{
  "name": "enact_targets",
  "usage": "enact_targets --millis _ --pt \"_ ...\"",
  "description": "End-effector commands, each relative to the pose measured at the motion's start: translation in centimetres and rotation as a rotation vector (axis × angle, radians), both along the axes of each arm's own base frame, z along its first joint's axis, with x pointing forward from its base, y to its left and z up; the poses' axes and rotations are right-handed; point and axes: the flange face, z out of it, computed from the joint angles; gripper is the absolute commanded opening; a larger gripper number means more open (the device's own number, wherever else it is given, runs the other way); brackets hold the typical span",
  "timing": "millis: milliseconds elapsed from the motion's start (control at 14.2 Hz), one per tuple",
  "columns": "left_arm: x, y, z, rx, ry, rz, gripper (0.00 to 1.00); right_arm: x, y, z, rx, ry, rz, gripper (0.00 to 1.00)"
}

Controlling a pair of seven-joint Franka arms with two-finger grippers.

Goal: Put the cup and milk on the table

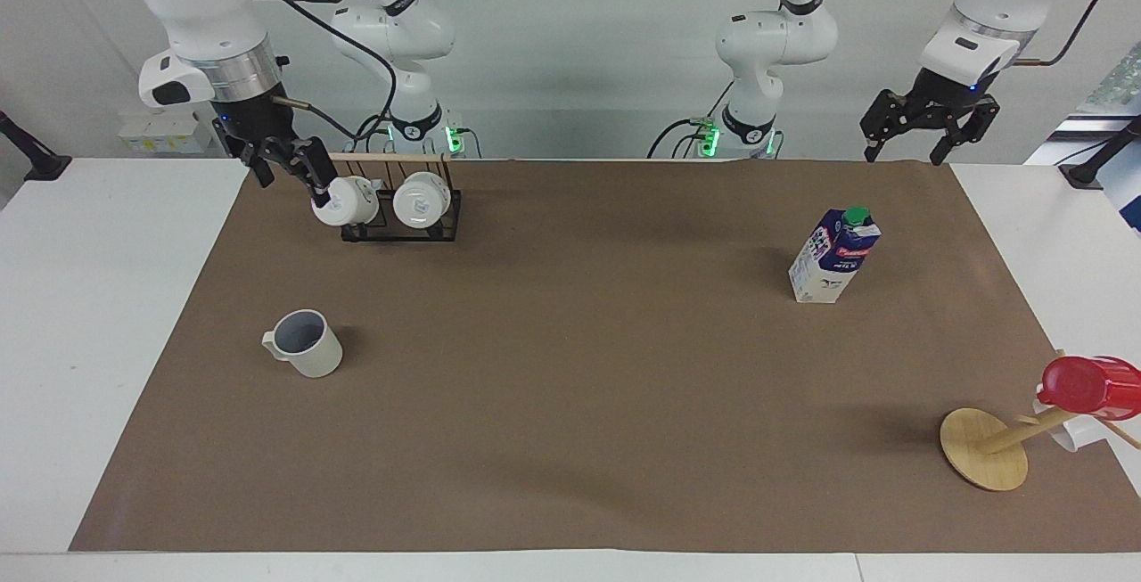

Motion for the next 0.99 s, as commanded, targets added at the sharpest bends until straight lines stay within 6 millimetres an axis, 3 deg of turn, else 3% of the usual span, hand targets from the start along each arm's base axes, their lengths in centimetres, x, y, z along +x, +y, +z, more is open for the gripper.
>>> enact_targets --millis 0,775,915 --pt "-0.1 0.2 0.5 0.020 0.006 0.008 1.00 0.2 -0.3 -0.1 0.003 0.009 -0.002 1.00" --pt "-0.1 0.2 0.5 0.020 0.006 0.008 1.00 0.2 -0.5 -0.1 0.005 0.009 -0.005 1.00" --pt "-0.3 1.6 0.4 0.019 0.023 0.037 1.00 0.2 -0.5 -0.1 0.003 0.009 -0.003 1.00"
